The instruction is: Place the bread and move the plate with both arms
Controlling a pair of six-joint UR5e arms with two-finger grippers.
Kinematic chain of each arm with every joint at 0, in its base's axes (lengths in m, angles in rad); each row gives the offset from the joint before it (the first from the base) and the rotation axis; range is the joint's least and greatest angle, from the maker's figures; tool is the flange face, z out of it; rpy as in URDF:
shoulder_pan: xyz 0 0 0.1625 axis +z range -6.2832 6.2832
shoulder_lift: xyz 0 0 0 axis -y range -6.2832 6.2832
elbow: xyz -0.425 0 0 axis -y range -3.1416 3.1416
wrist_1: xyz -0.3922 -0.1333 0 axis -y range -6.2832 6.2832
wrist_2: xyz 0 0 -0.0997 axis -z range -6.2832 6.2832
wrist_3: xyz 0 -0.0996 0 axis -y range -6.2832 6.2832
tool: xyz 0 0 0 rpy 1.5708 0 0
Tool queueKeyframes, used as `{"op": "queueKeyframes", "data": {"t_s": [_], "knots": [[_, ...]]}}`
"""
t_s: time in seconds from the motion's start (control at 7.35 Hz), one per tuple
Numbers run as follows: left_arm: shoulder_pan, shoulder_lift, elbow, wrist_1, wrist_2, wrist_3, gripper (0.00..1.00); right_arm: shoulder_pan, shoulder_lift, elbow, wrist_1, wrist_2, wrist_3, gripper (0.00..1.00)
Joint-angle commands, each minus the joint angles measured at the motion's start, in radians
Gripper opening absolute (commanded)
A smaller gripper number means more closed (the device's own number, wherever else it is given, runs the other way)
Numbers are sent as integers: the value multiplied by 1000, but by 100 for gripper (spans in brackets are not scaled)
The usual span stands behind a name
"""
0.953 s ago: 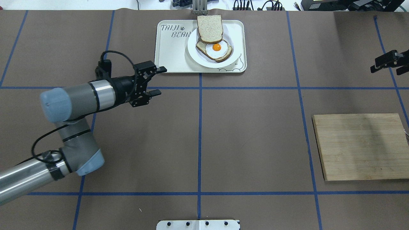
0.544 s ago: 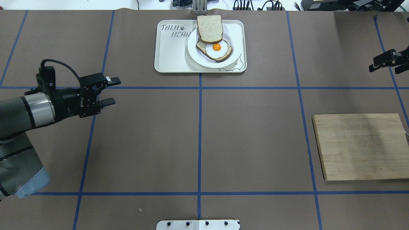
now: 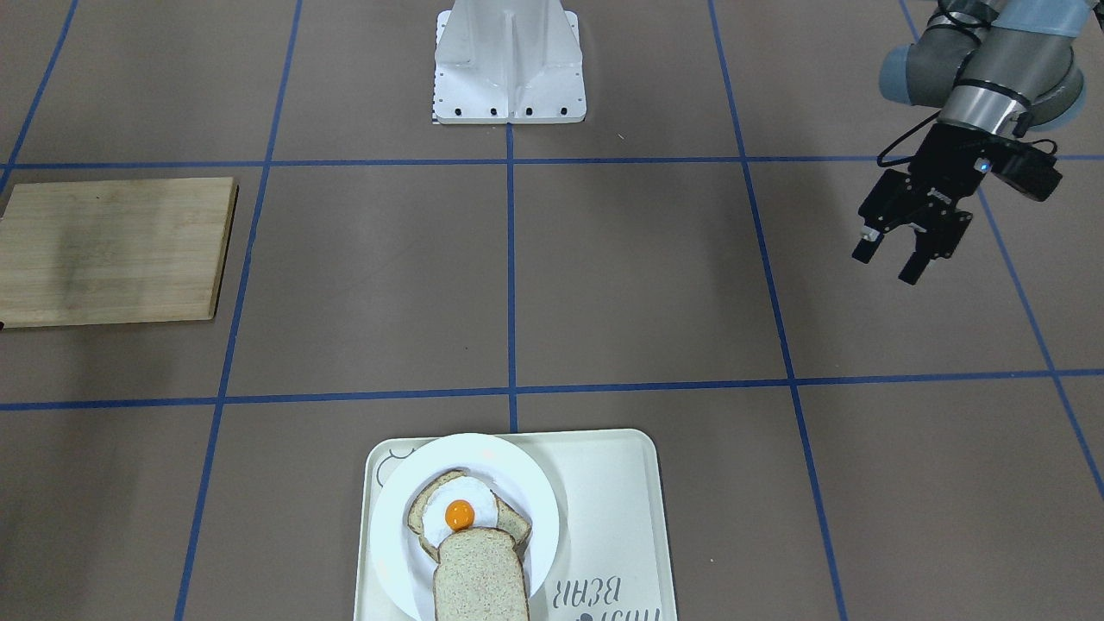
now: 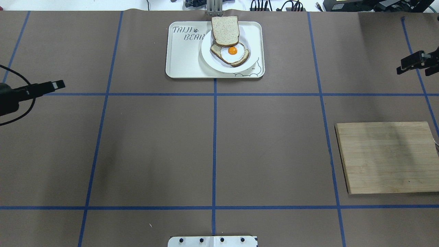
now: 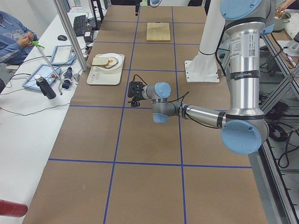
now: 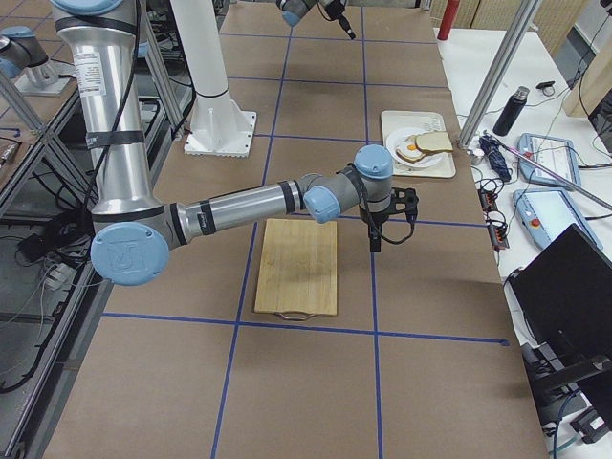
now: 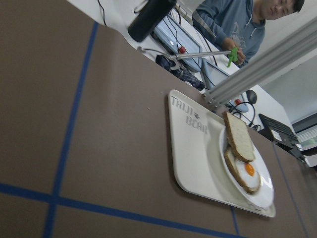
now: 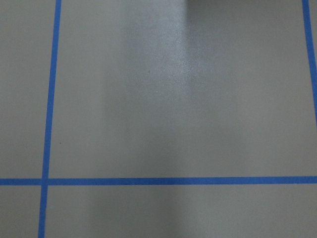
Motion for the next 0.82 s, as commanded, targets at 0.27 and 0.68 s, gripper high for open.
{"op": "queueKeyframes", "data": {"t_s": [0.27, 0.68], "knots": [[-230, 107, 1, 286, -254, 552, 99, 15, -4, 7, 5, -39, -22, 100], [-481, 89, -47, 656, -548, 786, 99, 61, -36, -1, -11, -31, -187, 100]]}}
